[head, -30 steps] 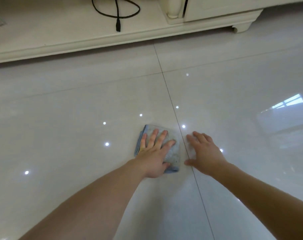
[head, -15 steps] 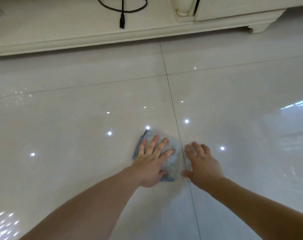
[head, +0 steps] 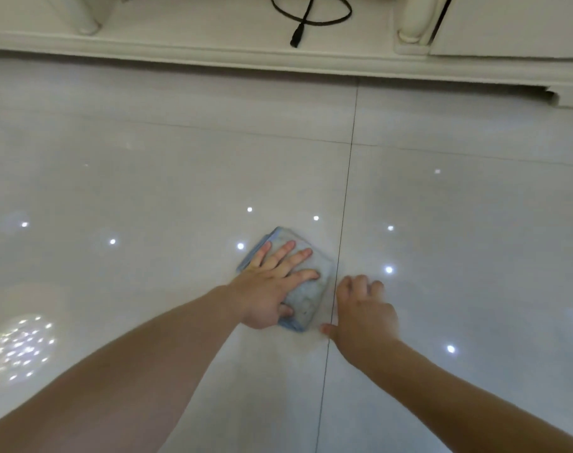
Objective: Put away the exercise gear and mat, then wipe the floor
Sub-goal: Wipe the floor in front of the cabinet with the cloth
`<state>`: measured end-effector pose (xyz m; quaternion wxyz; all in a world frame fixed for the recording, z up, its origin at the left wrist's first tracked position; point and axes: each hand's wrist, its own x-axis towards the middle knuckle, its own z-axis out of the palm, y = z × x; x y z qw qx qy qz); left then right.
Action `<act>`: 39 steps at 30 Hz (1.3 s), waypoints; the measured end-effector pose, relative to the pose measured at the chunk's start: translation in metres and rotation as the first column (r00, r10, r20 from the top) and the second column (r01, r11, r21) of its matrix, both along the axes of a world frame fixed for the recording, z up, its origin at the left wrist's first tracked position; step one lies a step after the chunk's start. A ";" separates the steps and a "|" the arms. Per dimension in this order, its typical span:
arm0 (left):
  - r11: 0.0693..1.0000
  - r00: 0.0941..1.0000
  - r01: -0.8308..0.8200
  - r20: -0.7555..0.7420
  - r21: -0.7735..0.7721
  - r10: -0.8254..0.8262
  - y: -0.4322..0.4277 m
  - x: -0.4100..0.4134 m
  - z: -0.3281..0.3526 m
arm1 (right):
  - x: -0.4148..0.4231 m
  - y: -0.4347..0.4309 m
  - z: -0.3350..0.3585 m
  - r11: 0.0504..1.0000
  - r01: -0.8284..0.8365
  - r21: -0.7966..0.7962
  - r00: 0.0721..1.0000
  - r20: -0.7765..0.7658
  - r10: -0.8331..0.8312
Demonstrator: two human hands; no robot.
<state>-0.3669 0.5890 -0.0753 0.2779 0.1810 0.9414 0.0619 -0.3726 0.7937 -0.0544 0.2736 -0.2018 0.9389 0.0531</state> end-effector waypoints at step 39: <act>0.847 0.826 -0.530 -0.247 -0.035 0.507 -0.095 -0.196 -0.018 | -0.022 0.019 -0.011 0.953 0.045 -0.299 0.998 0.045 -0.034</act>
